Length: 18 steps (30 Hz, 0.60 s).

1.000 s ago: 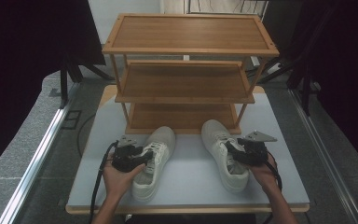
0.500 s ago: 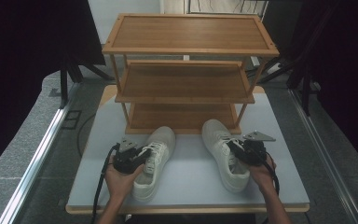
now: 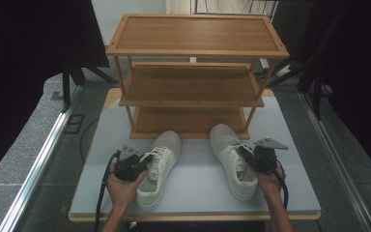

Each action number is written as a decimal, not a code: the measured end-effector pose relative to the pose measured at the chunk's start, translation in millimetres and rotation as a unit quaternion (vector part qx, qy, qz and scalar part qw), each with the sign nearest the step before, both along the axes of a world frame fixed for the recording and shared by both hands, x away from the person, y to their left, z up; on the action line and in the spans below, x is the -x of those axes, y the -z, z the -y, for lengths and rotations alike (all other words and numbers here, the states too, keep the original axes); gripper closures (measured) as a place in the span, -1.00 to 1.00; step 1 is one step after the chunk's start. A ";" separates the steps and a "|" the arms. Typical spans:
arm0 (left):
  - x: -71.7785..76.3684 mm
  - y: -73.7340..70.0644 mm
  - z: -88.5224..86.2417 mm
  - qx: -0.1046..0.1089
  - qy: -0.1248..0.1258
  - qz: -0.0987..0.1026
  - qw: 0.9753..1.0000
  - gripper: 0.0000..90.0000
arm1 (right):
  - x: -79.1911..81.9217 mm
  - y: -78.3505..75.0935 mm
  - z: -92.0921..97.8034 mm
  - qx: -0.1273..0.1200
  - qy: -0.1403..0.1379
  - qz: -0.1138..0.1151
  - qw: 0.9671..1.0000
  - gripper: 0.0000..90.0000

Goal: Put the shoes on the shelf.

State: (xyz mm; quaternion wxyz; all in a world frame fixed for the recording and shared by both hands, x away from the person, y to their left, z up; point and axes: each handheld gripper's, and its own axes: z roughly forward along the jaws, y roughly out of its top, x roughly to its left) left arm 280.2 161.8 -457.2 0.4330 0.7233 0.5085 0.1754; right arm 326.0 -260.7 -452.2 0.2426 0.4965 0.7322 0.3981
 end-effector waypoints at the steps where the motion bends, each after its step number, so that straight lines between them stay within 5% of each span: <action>1: 2.6 -1.2 -4.2 0.013 -0.002 -0.001 1.000 0.83 | 4.4 -0.5 2.7 -0.007 0.009 0.006 1.000 0.84; 7: 11.2 -11.8 -15.4 0.066 0.002 0.006 0.998 0.82 | 18.5 -7.0 11.6 -0.038 0.018 0.018 0.999 0.83; 9: 15.3 -18.2 -18.7 0.084 0.005 0.013 0.996 0.82 | 27.6 -11.8 18.3 -0.075 0.012 0.021 0.997 0.83; 13: 24.3 -32.7 -25.3 0.127 0.008 0.033 0.991 0.81 | 37.0 -17.4 24.0 -0.104 -0.006 0.036 0.994 0.83; 18: 32.5 -45.0 -23.0 0.137 0.017 0.052 0.989 0.81 | 42.5 -22.7 27.1 -0.127 -0.009 0.042 0.991 0.83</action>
